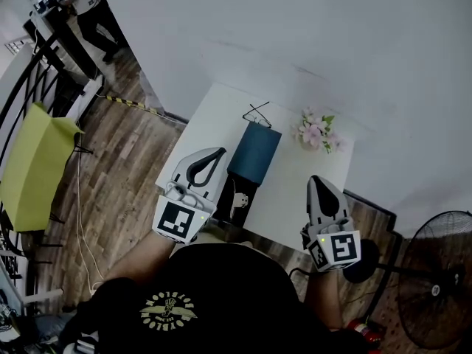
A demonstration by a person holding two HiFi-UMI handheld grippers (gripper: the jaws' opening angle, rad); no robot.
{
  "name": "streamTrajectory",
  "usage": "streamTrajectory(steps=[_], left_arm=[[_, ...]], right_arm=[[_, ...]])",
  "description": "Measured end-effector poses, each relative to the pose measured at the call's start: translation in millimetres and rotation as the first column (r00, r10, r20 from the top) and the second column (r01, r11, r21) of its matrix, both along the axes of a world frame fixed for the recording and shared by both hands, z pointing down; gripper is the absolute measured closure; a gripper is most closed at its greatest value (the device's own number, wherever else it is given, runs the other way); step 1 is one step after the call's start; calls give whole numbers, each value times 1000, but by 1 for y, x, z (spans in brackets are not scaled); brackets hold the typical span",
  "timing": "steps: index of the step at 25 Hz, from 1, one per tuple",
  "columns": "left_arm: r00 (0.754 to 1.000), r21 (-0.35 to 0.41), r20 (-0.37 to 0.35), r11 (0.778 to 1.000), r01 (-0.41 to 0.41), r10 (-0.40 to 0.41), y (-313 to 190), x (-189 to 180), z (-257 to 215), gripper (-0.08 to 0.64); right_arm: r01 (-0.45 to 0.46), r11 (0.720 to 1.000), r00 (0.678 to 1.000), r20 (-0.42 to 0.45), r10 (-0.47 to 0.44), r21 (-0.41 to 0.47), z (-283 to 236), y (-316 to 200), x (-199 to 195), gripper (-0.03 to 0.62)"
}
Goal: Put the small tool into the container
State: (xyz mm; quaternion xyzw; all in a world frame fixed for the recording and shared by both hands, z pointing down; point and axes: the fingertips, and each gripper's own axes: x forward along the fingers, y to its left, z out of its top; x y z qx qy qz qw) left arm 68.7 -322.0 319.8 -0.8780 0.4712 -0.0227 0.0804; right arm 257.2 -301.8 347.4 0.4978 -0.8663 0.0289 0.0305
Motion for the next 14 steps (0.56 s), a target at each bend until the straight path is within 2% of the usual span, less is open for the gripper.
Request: streamTrajectory(steps=[14], left_arm=[[1000, 5, 0, 1000, -9, 9, 25, 3, -2, 554]], right_arm=[[-7, 1000, 1000, 17, 7, -5, 1, 20, 1, 594]])
